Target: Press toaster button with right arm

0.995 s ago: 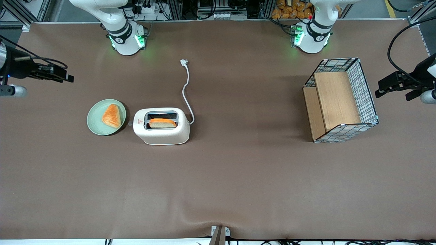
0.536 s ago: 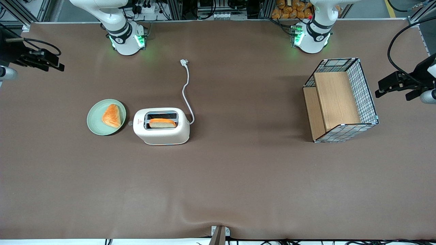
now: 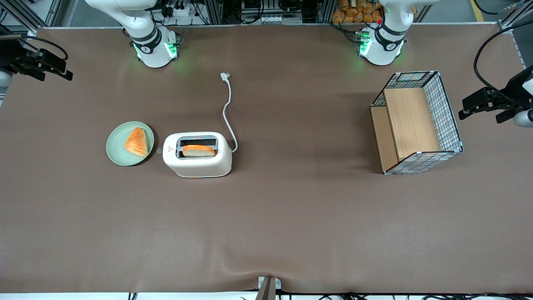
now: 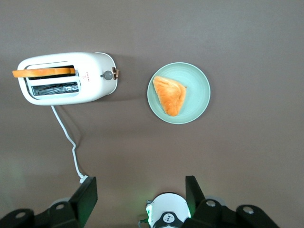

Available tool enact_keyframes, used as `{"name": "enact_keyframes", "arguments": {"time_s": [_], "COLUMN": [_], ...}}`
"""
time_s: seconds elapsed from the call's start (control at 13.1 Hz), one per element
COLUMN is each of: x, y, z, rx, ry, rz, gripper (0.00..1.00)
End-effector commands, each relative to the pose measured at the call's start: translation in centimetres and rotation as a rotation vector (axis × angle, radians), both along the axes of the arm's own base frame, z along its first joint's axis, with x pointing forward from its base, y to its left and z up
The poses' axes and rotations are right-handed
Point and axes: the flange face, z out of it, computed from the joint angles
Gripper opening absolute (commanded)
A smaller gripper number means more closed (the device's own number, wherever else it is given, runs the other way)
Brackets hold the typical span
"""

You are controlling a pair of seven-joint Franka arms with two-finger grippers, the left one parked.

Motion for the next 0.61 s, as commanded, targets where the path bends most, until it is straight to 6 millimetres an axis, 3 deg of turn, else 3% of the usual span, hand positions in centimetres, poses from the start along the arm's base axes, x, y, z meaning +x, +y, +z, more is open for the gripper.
{"name": "enact_keyframes", "arguments": {"time_s": [0.0,0.54], "x": [-0.86,-1.35], "y": [-0.28,-0.4], "z": [0.95,1.92], "rx": [-0.03,-0.055], "ry": [-0.015,-0.035], "rz": [0.021,0.051], "gripper": [1.0,1.0]}}
